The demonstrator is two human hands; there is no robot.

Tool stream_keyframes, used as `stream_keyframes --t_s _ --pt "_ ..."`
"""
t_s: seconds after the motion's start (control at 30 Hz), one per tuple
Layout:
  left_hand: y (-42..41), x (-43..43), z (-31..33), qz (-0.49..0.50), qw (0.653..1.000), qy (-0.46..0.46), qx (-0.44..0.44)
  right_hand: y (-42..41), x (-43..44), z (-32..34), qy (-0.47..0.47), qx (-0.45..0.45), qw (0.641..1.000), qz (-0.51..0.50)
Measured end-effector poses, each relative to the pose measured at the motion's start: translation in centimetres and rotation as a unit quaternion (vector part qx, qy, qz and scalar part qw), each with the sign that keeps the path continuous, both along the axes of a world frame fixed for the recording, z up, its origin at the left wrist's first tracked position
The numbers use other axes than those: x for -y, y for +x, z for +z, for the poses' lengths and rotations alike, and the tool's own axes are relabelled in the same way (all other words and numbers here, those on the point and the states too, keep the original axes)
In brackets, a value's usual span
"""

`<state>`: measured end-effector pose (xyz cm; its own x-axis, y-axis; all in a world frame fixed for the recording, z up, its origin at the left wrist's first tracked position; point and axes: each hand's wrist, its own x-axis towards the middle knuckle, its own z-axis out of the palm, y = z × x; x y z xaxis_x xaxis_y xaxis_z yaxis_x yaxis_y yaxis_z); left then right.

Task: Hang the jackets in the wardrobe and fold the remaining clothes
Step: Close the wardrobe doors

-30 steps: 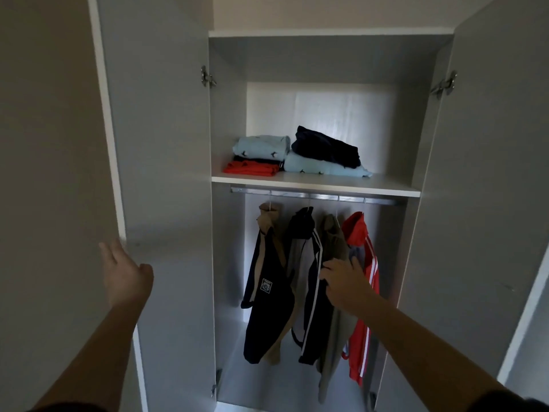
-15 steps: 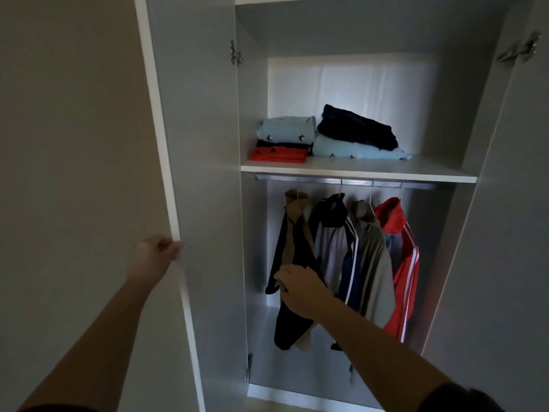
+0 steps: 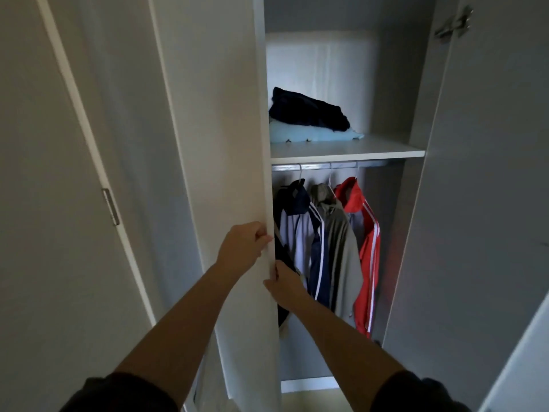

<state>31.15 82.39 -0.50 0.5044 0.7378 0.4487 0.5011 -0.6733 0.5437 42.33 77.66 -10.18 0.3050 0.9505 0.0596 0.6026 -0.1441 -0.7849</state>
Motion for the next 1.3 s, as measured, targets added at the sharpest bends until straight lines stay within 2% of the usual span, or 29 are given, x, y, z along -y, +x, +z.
stream_keyframes --t_s 0.17,0.27,0.33,0.43,0.63,0.73,0.87,0.93,1.07,1.17,1.3 --pt "4.6 -1.1 -0.9 -0.009 0.998 0.038 -0.04 5.4 1.1 0.3 -0.035 -0.069 0.996 0.038" --pt "7.3 -0.8 -2.0 -0.014 0.999 0.028 -0.035 9.7 3.2 -0.2 -0.062 -0.031 0.997 0.032" --pt "9.7 0.0 -2.7 -0.042 0.998 0.02 -0.041 13.3 5.7 -0.9 -0.035 0.017 0.999 -0.018" --pt "14.6 2.3 -3.7 -0.112 0.993 0.01 -0.044 19.2 11.0 -1.3 0.005 0.024 0.99 -0.136" --pt "28.8 10.0 -4.6 -0.231 0.972 -0.015 -0.025 30.5 21.9 0.5 0.134 0.08 0.919 -0.363" --pt "35.9 14.2 -3.8 -0.275 0.961 -0.021 0.013 35.4 26.5 1.8 0.194 0.088 0.884 -0.417" --pt "43.1 18.0 -2.6 -0.296 0.949 -0.029 0.106 40.4 29.9 2.3 0.229 0.092 0.865 -0.437" --pt "45.2 19.8 -1.9 -0.301 0.944 -0.029 0.129 42.4 30.6 2.3 0.212 0.049 0.878 -0.426" --pt "48.2 22.6 -0.6 -0.269 0.951 -0.024 0.149 44.4 30.4 3.4 0.167 -0.172 0.936 -0.258" --pt "49.3 23.4 0.1 -0.221 0.965 -0.044 0.133 44.8 30.0 3.7 0.178 -0.194 0.951 -0.162" --pt "48.6 23.8 0.1 -0.18 0.975 -0.028 0.127 44.7 30.0 4.2 0.178 -0.213 0.955 -0.099"
